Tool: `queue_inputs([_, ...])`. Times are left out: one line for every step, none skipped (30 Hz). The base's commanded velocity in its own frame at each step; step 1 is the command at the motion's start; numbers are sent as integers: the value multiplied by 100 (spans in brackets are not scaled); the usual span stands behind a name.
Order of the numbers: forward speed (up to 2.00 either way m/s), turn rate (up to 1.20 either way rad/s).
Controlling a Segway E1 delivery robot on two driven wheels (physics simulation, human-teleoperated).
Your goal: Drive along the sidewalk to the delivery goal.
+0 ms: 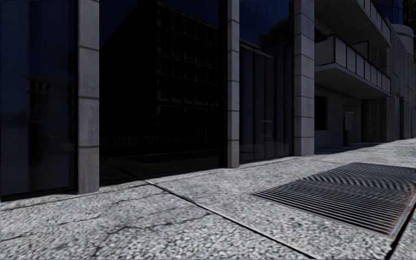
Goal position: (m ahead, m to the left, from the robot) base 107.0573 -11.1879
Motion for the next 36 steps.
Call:
queue_inputs([200,-56])
queue_inputs([200,-56])
queue_inputs([200,-56])
queue_inputs([200,-56])
queue_inputs([200,-56])
queue_inputs([200,-56])
queue_inputs([200,-56])
queue_inputs([200,-56])
queue_inputs([200,-57])
queue_inputs([200,-58])
queue_inputs([200,-58])
queue_inputs([200,-58])
queue_inputs([200,-58])
queue_inputs([200,-59])
queue_inputs([200,-59])
queue_inputs([200,-59])
queue_inputs([200,-59])
queue_inputs([200,-59])
queue_inputs([200,-59])
queue_inputs([200,-59])
queue_inputs([200,-59])
queue_inputs([200,-59])
queue_inputs([200,-59])
queue_inputs([200,-59])
queue_inputs([200,-59])
queue_inputs([200,-59])
queue_inputs([200,-59])
queue_inputs([200,-59])
queue_inputs([200,-59])
queue_inputs([200,-59])
queue_inputs([200,-59])
queue_inputs([200,-59])
queue_inputs([200,-59])
queue_inputs([200,-59])
queue_inputs([200,-59])
queue_inputs([200,-59])
